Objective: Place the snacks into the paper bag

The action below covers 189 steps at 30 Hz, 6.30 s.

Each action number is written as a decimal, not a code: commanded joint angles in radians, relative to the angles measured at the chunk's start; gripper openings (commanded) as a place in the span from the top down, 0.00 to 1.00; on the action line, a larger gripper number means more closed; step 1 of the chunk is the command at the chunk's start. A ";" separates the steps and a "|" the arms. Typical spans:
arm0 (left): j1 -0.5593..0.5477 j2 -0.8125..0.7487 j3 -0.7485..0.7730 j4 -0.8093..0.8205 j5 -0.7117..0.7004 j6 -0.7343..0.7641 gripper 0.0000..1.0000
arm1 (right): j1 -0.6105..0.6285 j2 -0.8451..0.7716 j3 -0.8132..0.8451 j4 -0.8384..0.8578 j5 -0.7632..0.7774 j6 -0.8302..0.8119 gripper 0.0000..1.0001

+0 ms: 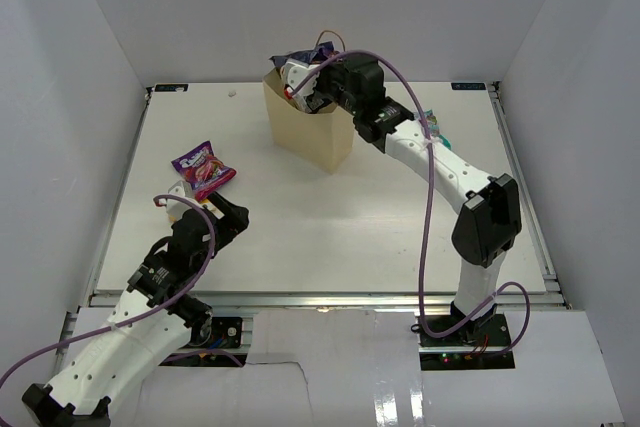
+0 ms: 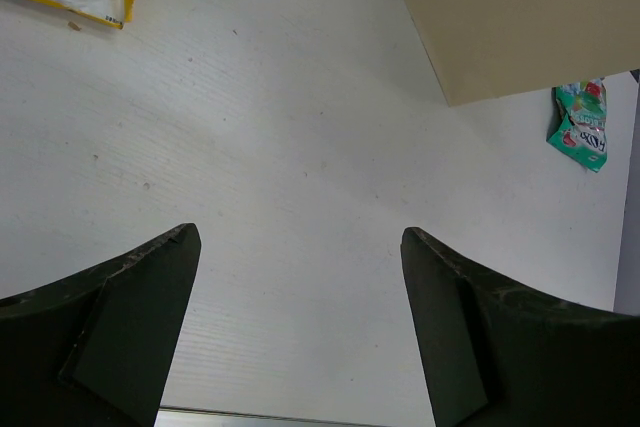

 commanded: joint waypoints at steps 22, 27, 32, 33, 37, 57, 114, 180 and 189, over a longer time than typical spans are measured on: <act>0.003 0.009 -0.007 0.021 -0.004 0.005 0.08 | 0.000 -0.206 -0.087 0.163 -0.105 0.023 0.57; 0.003 0.015 -0.005 0.023 -0.002 0.009 0.08 | 0.000 -0.208 -0.074 0.121 -0.111 0.052 0.57; 0.003 0.007 -0.008 0.023 -0.001 0.008 0.08 | -0.012 -0.177 0.059 -0.101 -0.146 0.268 0.45; 0.003 0.007 -0.010 0.023 -0.002 0.006 0.08 | -0.018 -0.144 0.155 -0.177 -0.168 0.326 0.41; 0.003 0.021 -0.008 0.032 0.004 0.009 0.08 | -0.041 -0.078 0.301 -0.334 -0.255 0.688 0.12; 0.003 0.024 -0.002 0.017 0.002 0.006 0.08 | -0.031 0.082 0.307 -0.296 -0.079 1.152 0.23; 0.003 0.173 0.108 0.130 -0.154 0.058 0.02 | -0.075 -0.060 0.275 -0.052 -0.524 1.051 0.92; 0.218 1.251 0.271 0.880 0.785 -0.112 0.52 | 0.164 -0.391 -0.435 -0.264 -0.403 0.661 0.92; 0.215 1.221 0.243 0.920 0.834 -0.133 0.51 | 0.104 -0.356 -0.265 -0.584 -0.571 0.465 0.41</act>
